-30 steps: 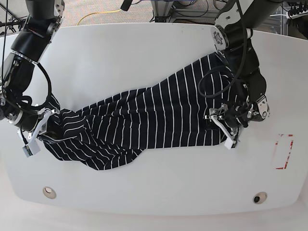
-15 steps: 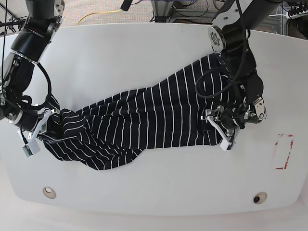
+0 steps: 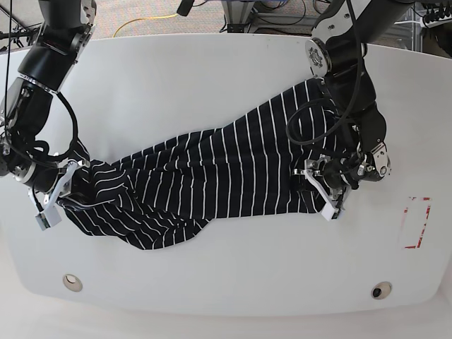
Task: Fold the T-shirt properly
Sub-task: 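Hold the shirt with both grippers, adjusting the left gripper's grip, then lift the shirt with both grippers and sweep it across the table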
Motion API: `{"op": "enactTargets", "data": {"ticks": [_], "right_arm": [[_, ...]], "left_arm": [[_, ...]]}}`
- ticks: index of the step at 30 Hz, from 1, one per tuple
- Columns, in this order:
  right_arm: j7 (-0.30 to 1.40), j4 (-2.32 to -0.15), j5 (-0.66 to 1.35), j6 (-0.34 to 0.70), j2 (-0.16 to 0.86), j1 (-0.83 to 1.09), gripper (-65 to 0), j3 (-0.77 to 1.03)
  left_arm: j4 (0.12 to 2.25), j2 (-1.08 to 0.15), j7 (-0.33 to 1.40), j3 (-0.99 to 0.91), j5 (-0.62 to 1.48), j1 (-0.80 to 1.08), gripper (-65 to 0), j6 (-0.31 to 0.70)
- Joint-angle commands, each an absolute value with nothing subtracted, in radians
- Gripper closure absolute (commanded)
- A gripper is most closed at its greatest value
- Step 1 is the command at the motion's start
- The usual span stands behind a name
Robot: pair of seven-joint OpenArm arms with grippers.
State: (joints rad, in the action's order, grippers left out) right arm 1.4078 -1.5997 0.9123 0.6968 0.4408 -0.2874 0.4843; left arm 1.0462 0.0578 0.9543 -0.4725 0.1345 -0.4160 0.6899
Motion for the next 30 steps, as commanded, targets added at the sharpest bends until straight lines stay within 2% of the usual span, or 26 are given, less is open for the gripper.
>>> {"op": "enactTargets", "data": {"ticks": [1,7,12,16,21,30], "right_arm": [[1.385,-1.612,0.926,0.698,0.46,-0.312,0.0,0.49],[1.385,-1.612,0.926,0.698,0.46,-0.309,0.0,0.49],[1.383,-1.612,0.924,0.698,0.46,-0.311,0.0,0.49],[1.383,-1.61,0.924,0.698,0.46,-0.311,0.0,0.49],[1.36,-1.57,0.889,0.698,0.464,-0.315,0.0,0.492],[1.357,-1.488,0.88,0.698,0.519,-0.456,0.0,0.484]], "left_arm": [[1.059,0.054,0.937,-0.47,0.151,-0.449,-12.8,0.698],[1.059,0.054,0.934,-0.472,0.148,-0.443,-1.1,0.679],[1.076,0.054,0.934,-0.478,0.153,-0.443,-0.4,0.661],[1.168,0.087,0.944,-0.499,0.162,-0.421,-0.4,0.661],[1.253,0.099,1.043,-0.533,0.228,-0.427,-0.4,0.656],[1.438,0.096,1.142,-0.533,0.265,-0.47,-0.4,0.653]]}}
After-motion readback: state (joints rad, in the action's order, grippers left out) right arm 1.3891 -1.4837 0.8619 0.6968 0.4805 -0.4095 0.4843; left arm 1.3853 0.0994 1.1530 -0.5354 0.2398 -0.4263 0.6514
